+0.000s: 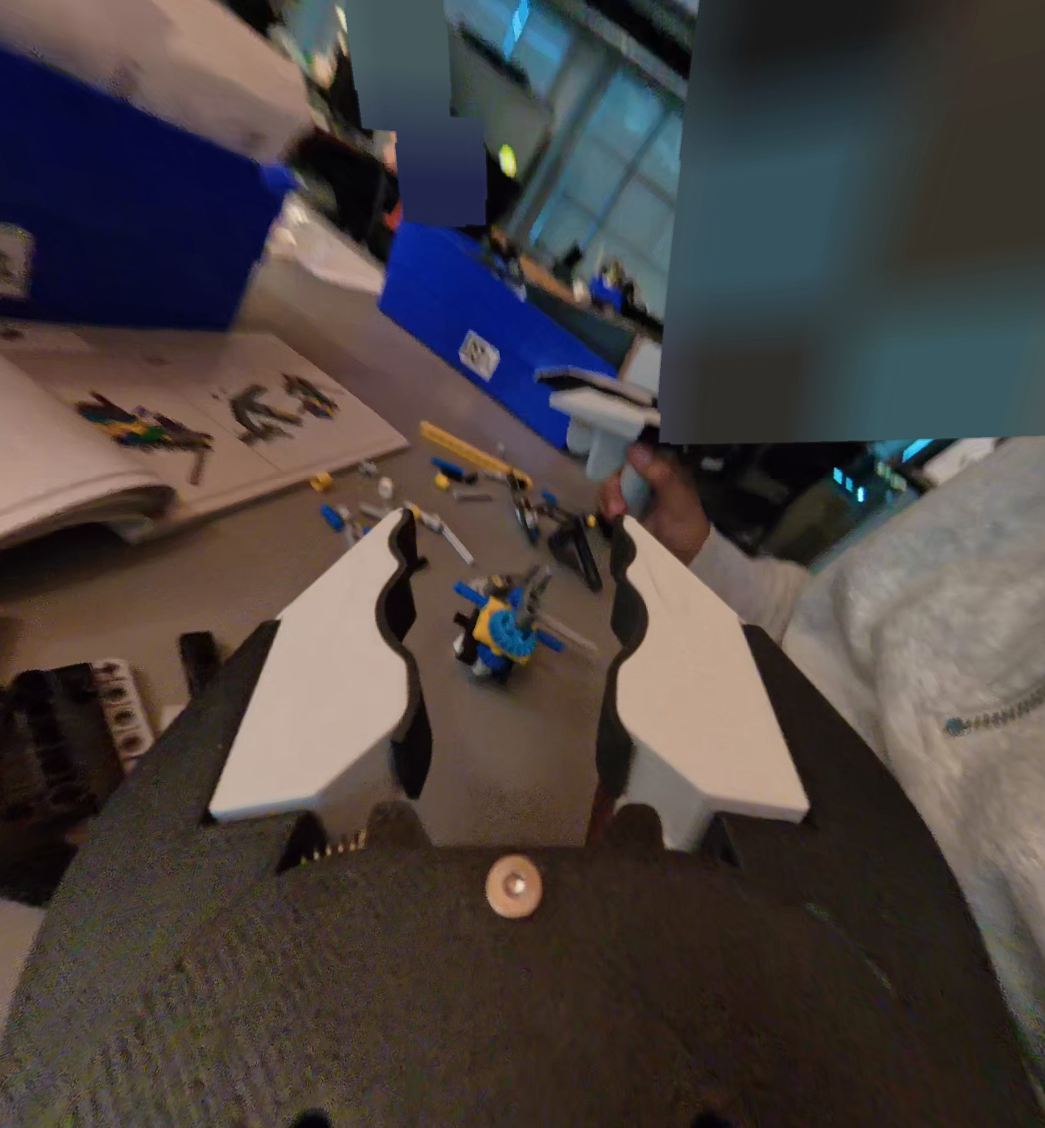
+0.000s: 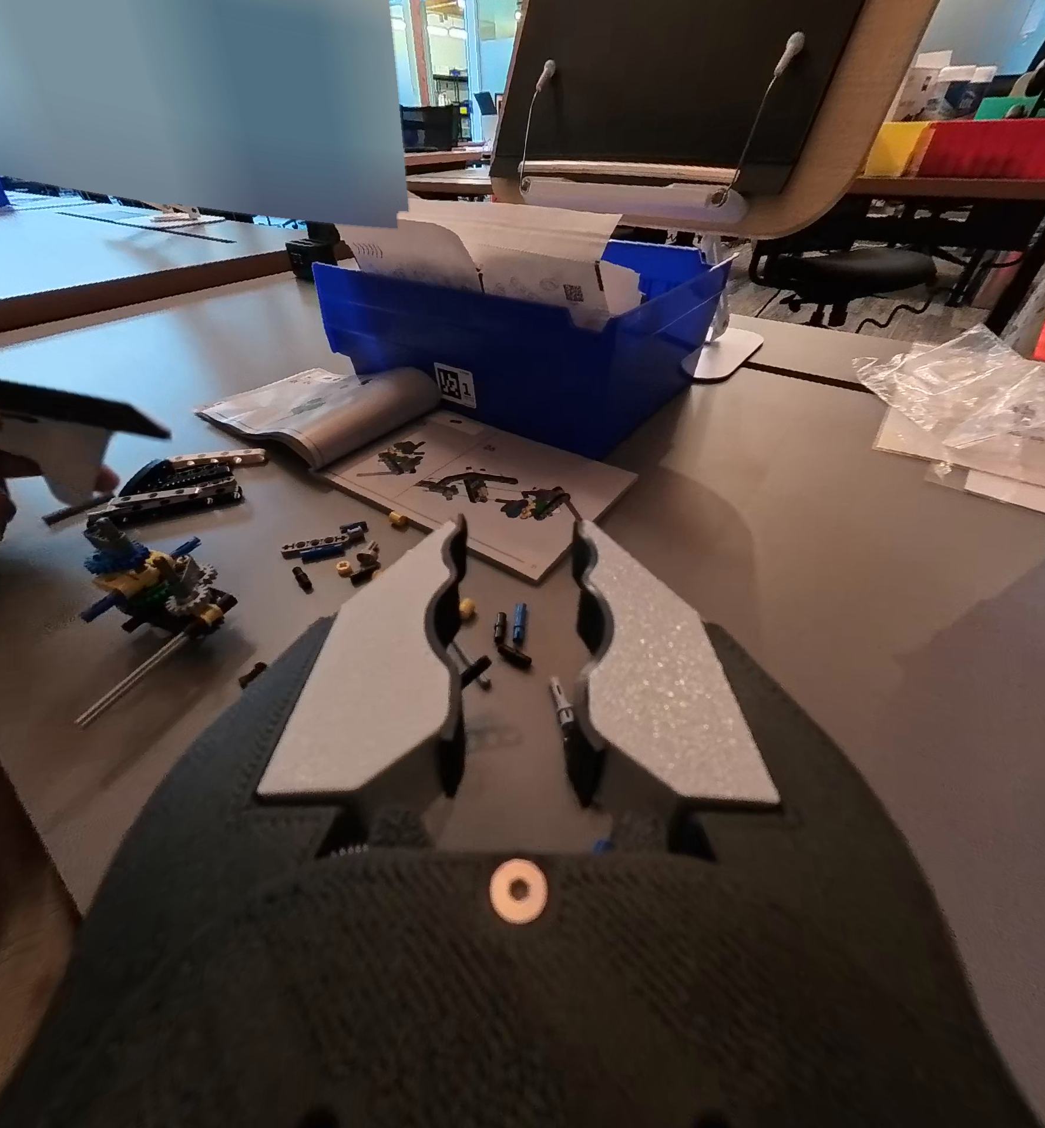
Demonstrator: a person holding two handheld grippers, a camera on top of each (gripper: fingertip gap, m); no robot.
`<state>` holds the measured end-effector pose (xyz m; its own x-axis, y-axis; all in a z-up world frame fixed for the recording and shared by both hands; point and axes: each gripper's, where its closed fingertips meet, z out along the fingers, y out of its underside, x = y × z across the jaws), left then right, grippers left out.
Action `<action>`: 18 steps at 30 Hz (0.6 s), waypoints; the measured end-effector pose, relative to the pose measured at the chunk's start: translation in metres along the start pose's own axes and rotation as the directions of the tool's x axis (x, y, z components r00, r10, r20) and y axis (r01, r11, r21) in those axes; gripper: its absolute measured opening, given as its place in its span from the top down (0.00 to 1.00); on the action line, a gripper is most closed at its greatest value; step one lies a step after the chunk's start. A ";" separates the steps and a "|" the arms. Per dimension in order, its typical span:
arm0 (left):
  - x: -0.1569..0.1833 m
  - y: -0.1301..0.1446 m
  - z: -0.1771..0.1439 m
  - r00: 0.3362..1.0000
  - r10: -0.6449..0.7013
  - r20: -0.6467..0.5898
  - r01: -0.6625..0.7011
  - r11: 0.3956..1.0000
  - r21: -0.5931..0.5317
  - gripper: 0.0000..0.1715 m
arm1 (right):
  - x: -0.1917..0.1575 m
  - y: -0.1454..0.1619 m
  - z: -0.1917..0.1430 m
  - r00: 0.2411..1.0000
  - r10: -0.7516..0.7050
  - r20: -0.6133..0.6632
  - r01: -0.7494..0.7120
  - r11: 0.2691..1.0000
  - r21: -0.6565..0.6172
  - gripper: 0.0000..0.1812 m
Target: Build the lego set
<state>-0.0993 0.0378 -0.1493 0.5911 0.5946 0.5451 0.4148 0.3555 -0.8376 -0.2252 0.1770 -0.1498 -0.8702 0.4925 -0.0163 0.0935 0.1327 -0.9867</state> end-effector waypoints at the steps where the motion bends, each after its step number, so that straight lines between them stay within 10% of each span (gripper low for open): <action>1: 0.003 0.010 0.005 1.000 0.013 -0.004 -0.014 0.998 -0.069 0.62 | 0.000 -0.003 -0.001 1.000 0.001 0.000 -0.001 1.000 0.015 0.80; 8: 0.002 0.042 0.016 0.972 0.217 0.089 -0.180 0.933 -0.312 0.60 | -0.085 -0.043 0.003 0.954 -0.073 0.290 0.067 0.997 0.030 0.71; 12: -0.007 0.058 0.011 0.954 0.278 0.109 -0.205 0.875 -0.438 0.60 | -0.148 -0.015 0.019 0.862 -0.064 0.503 0.170 0.971 -0.168 0.67; 18: -0.008 0.055 0.006 0.971 0.219 0.098 -0.161 0.896 -0.414 0.66 | -0.155 0.016 0.027 0.852 -0.074 0.519 0.239 0.936 -0.260 0.70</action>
<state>-0.0851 0.0573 -0.2000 0.5968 0.7259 0.3418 0.5634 -0.0759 -0.8227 -0.1013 0.0796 -0.1675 -0.9990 -0.0365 -0.0248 0.0050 0.4655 -0.8850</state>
